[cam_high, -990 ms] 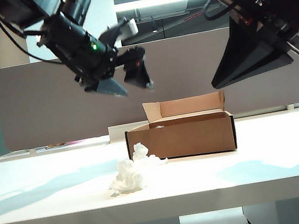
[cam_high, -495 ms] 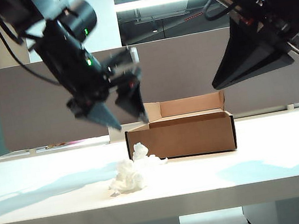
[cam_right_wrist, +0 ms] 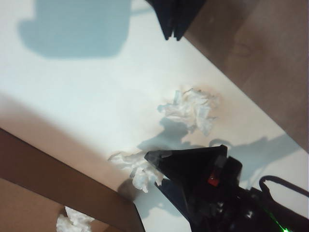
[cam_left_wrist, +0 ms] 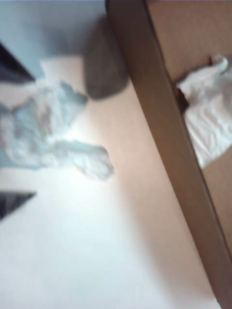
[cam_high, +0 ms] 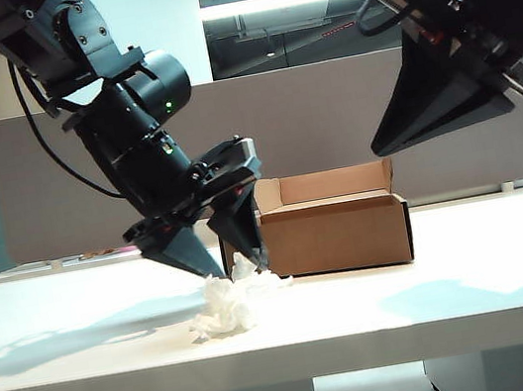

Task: Pick up all the paper balls on the table and put them in the paper box.

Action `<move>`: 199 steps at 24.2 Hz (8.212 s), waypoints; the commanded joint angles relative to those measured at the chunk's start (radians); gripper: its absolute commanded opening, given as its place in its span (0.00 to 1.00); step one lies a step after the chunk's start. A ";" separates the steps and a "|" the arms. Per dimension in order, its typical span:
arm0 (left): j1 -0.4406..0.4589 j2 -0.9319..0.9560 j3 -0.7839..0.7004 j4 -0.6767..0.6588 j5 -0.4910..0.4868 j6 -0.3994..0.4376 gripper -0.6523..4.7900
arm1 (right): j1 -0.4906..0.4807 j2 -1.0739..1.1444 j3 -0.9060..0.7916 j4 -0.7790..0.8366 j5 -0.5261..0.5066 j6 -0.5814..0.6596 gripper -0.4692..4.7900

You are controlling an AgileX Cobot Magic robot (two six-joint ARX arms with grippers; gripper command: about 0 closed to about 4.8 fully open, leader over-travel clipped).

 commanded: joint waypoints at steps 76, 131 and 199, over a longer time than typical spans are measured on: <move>-0.038 0.048 0.198 0.240 -0.039 0.054 0.11 | 0.001 -0.003 0.006 -0.005 -0.010 -0.003 0.08; -0.061 0.108 0.358 -0.081 -0.042 0.192 0.67 | -0.002 -0.003 0.007 0.222 0.224 -0.003 0.08; -0.028 0.146 0.451 0.056 0.529 0.292 1.00 | -0.239 0.620 0.554 0.330 -0.312 0.029 0.08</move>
